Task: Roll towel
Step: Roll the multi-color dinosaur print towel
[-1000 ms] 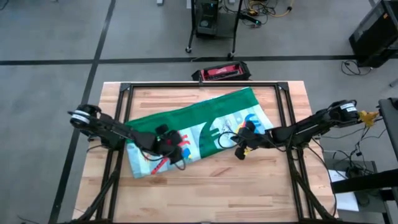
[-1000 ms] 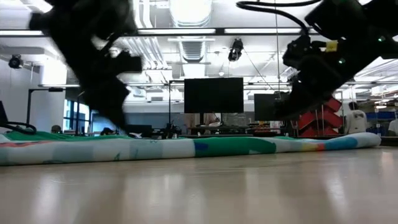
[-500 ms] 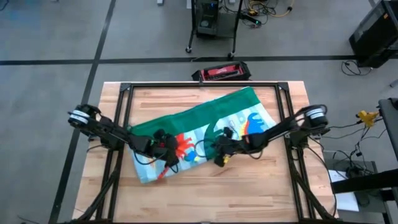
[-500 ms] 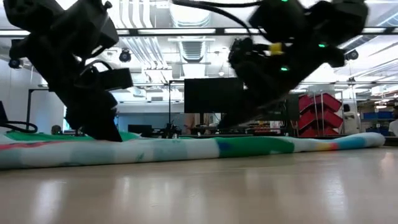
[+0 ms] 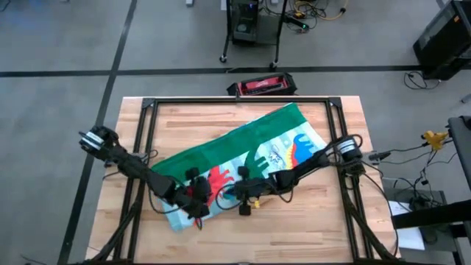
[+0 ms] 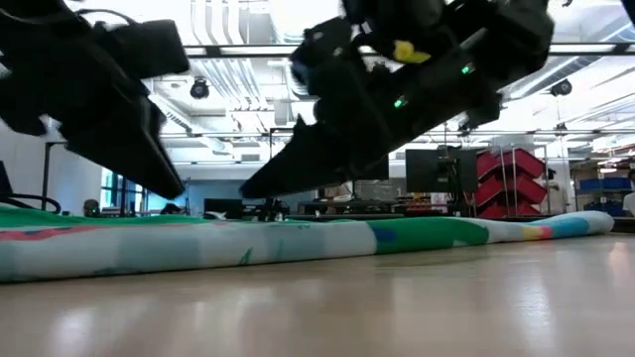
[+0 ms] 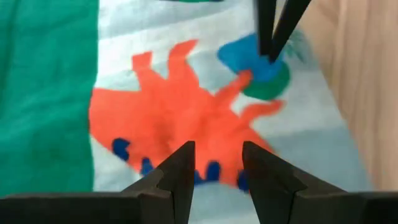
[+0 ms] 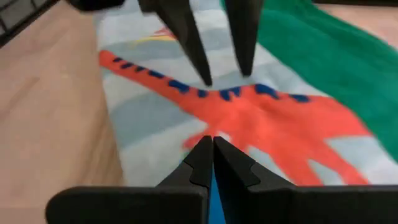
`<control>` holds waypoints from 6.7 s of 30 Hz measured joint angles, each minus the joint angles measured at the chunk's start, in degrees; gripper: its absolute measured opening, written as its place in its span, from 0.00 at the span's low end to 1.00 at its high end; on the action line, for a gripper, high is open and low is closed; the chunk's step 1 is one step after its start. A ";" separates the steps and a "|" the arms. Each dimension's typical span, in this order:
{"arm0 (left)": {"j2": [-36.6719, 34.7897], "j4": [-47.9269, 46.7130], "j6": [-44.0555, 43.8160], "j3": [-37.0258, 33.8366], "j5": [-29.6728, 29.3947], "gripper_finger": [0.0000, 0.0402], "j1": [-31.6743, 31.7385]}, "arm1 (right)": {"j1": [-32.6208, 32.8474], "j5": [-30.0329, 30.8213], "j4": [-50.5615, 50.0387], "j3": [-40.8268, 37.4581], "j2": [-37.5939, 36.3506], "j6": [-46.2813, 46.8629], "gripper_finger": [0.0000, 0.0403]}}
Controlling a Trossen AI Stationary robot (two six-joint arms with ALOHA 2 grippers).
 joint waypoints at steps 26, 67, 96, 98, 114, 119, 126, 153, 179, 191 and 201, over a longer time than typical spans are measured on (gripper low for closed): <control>10.29 -7.58 -33.60 2.59 5.60 0.30 -23.20 | 1.47 -7.49 -7.78 7.61 -1.94 -0.34 0.00; 17.26 -10.02 -41.20 13.40 -1.11 0.30 -34.11 | 4.28 -15.15 -6.51 34.47 18.96 -2.18 0.00; 11.97 -14.96 -49.17 5.16 -4.63 0.30 -32.34 | 0.11 -16.56 -13.73 37.31 18.37 -9.31 0.00; 11.93 -9.82 -47.74 2.54 -5.68 0.30 -31.09 | -0.19 -17.47 -18.37 37.31 17.32 -9.29 0.00; 11.73 2.66 -23.69 -0.87 -6.74 0.30 -18.40 | -3.83 -19.05 -25.63 34.90 13.19 -20.73 0.00; 11.58 3.20 -21.71 -0.89 -7.11 0.30 -17.33 | -7.30 -25.20 -19.61 31.34 13.19 -21.39 0.00; 11.97 5.49 -20.83 -2.30 -8.64 0.30 -14.43 | -8.78 -27.57 -19.97 29.84 12.37 -21.77 0.00; 12.04 12.21 -3.93 -4.19 -11.71 0.30 -2.85 | -15.53 -29.87 -1.89 12.39 6.06 -18.73 0.05; -0.16 0.44 -7.82 -5.86 -12.16 0.34 -2.48 | -17.07 -34.90 -0.97 9.44 11.31 -17.85 0.40; 2.50 16.11 -12.83 -15.82 -11.83 0.40 -1.21 | -16.55 -34.29 -2.66 9.07 8.67 -18.79 0.44; 2.55 15.99 -11.20 -15.73 -11.71 0.38 -1.14 | -16.10 -42.33 -2.94 17.92 12.09 -18.86 0.48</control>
